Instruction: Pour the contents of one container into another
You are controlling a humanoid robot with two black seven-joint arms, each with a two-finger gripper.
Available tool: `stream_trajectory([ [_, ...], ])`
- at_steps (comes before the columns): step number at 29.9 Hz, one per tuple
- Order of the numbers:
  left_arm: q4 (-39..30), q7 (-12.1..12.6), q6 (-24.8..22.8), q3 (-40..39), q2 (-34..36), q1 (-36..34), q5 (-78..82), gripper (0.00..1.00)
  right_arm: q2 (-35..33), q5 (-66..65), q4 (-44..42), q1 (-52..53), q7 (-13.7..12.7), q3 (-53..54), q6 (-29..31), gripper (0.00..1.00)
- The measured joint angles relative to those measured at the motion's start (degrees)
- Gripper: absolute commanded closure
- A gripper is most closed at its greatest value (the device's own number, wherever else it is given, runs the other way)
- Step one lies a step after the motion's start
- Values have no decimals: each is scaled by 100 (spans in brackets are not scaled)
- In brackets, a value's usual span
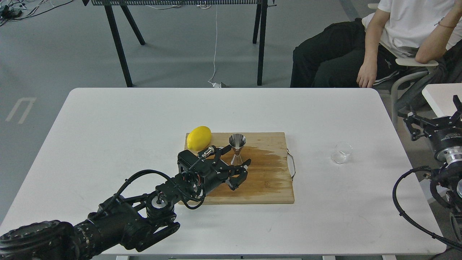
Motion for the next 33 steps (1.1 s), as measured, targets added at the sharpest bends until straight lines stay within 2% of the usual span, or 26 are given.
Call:
stream_trajectory([
  [10,-1805,-58,-164,-600,1559,875,1,19,29,0,-4,-47,0,-7,0,0],
  [14,-2607,-244,-111,-1059,2301,1307,1,19,-14,0,-8,-79,0,-9,0,0],
  [19,-3127,-700,95,-1439,2929,1478,-72,8,-183,2,-200,-125,0,3,0,0],
  [23,-3352,-1042,131,-1665,3096,1477,-1442,4,-222,8,-400,-125,0,9,0,0],
  [28,-3391,-1664,82,-1779,3084,1308,-3683,3,-259,8,-426,-150,0,9,0,0],
  [31,-3327,-2224,-191,-1855,3069,1092,-5077,3,-361,10,-442,-197,-28,9,0,0],
  [33,-3182,-2385,-643,-1958,3066,903,-5914,3,-381,11,-443,-204,-41,6,0,0],
])
